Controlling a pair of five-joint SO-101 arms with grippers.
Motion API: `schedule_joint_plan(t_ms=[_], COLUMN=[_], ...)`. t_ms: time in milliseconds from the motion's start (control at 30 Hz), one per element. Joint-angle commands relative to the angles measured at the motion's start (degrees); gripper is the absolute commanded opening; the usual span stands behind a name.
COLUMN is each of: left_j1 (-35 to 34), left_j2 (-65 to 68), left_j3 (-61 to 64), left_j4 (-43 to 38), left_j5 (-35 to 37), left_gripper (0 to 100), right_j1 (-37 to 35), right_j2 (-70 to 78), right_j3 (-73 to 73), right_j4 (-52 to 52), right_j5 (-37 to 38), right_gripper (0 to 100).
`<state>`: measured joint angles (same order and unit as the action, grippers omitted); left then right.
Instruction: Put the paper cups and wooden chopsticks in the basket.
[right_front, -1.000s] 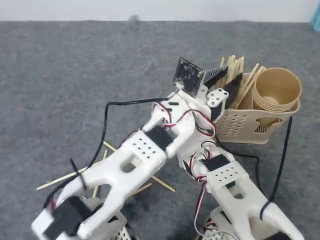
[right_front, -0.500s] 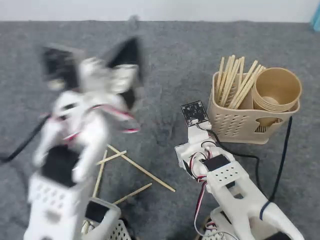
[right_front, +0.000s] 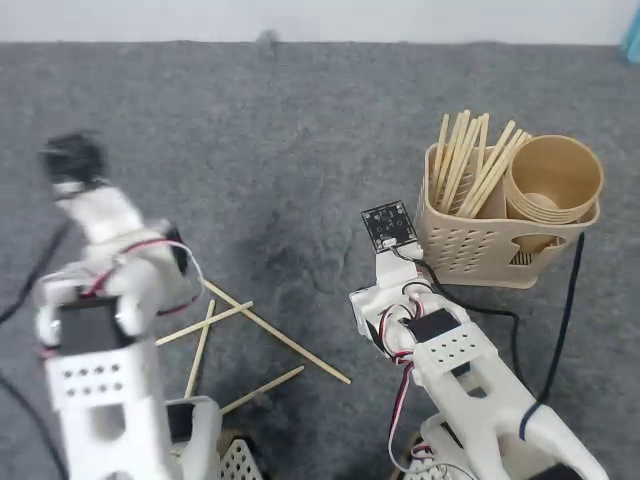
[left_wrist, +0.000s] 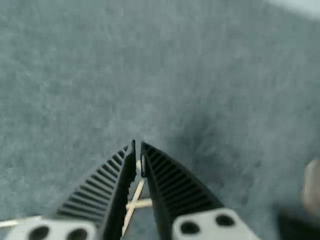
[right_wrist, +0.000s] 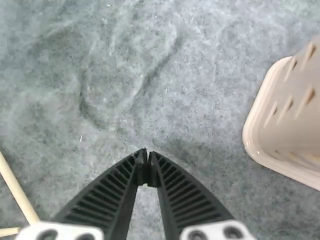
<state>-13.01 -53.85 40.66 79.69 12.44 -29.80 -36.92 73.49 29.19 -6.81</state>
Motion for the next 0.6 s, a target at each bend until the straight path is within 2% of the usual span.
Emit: schedule_joint_plan(t_ms=[0,133,200,333,400,500,567], left_j1=[3.5,6.2,7.3,9.3,10.5,11.2,11.2], left_j2=[0.4,0.6,0.7,0.8,0.8,0.8,0.8], left_j3=[8.6,16.9,21.0,28.6,30.8,31.3,31.3], left_j4=[-1.8,-1.9,-4.6,-15.3,-17.6,-16.1,-14.9], left_j5=[-14.0,-25.3,-29.5,-31.2,-31.1,-31.0,-31.0], left_gripper=[2,2,2,4,12,27,32], right_j1=[-0.5,-0.5,-0.5,-0.5,-0.5,-0.5,-0.5], right_j2=[0.5,0.5,0.5,0.5,0.5,0.5,0.5], right_j3=[-3.6,-3.6,-3.6,-3.6,-3.6,-3.6,-3.6], right_j4=[-1.3,-1.3,-1.3,-1.3,-1.3,-1.3,-1.3], right_j5=[1.1,1.1,1.1,1.1,1.1,1.1,1.1], right_gripper=[0.9,0.9,0.9,0.9,0.9,0.9,0.9])
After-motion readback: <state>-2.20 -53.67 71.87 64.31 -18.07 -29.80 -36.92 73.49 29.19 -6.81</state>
